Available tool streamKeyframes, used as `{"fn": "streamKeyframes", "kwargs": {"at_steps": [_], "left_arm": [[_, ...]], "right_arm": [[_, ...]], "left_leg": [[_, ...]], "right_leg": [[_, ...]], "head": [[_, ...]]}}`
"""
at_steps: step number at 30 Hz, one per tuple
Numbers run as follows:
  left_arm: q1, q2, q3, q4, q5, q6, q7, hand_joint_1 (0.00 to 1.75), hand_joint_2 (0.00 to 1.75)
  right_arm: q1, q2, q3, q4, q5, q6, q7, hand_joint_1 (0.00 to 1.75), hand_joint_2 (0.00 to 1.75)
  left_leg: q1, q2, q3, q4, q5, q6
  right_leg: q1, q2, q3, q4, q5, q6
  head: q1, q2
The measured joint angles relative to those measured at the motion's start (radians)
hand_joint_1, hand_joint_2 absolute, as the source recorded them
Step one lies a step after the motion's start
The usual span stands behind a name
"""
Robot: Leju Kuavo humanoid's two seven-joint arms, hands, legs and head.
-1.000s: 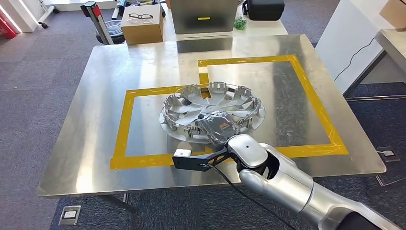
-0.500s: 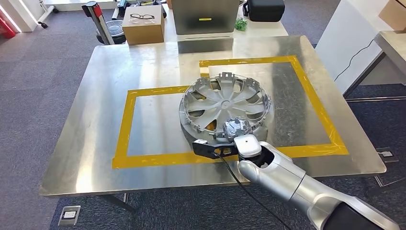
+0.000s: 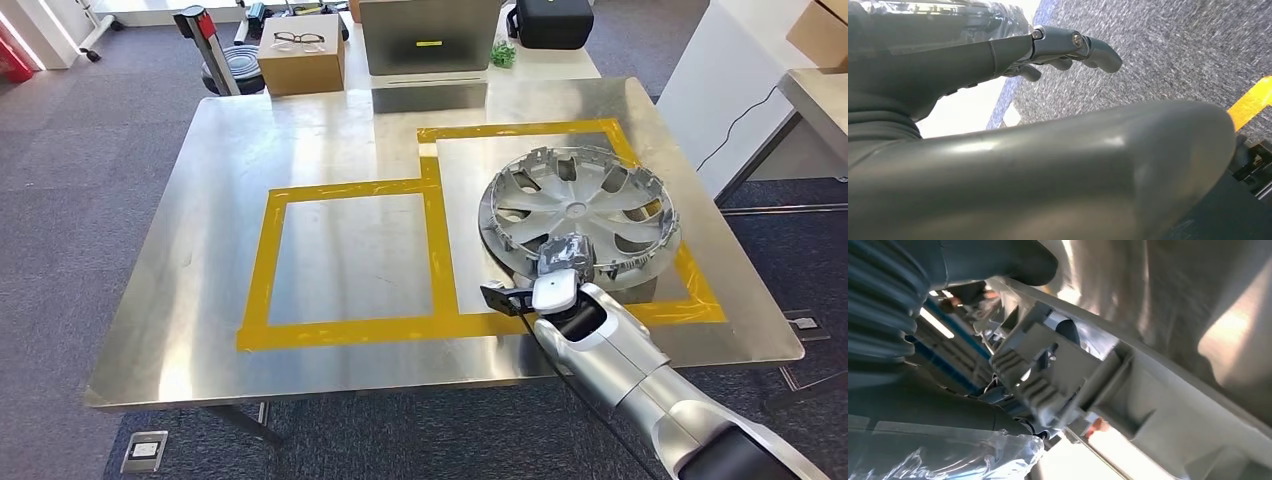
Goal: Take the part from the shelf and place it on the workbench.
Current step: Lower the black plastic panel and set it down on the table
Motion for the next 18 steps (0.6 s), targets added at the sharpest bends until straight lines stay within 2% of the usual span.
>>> {"fn": "streamKeyframes", "kwargs": {"at_steps": [2,3,7,12,18], "left_arm": [[-0.002,-0.001,-0.002,0.000,-0.008,0.002,-0.006,0.00,1.75],[-0.003,-0.001,-0.002,0.000,-0.010,0.004,-0.011,0.00,1.75],[-0.005,-0.002,-0.002,0.000,-0.007,0.012,-0.035,0.00,0.00],[-0.003,-0.003,-0.002,0.000,-0.001,0.044,-0.053,0.00,0.00],[0.006,-0.004,-0.001,0.000,-0.005,0.089,-0.105,0.00,0.00]], "right_arm": [[0.008,-0.002,-0.029,0.002,-0.027,-0.002,0.000,0.00,0.00],[0.011,-0.002,-0.038,0.004,-0.043,-0.016,0.000,0.00,0.00],[0.019,0.000,-0.051,0.012,-0.084,-0.145,0.000,0.00,0.00],[0.016,0.005,-0.041,0.011,-0.128,-0.351,-0.018,0.00,0.00],[0.023,0.006,-0.021,-0.053,-0.206,-0.660,-0.116,0.00,0.00]], "left_leg": [[0.000,0.002,0.001,0.000,0.000,0.000],[0.000,0.003,0.001,0.000,0.000,0.001],[0.000,0.003,0.001,0.000,-0.001,0.001],[0.000,0.003,0.000,0.000,0.000,0.001],[0.000,0.003,0.000,0.000,0.000,0.001]], "right_leg": [[0.000,0.002,0.000,0.000,0.000,0.000],[0.000,0.002,0.000,0.000,0.000,0.000],[0.000,0.003,0.000,0.000,0.001,0.000],[0.000,0.002,0.000,0.000,0.001,0.000],[0.000,0.002,0.000,0.000,0.001,0.001]], "head": [[0.000,0.000],[0.000,0.000],[0.000,0.000],[0.000,0.000],[0.000,0.000]]}}
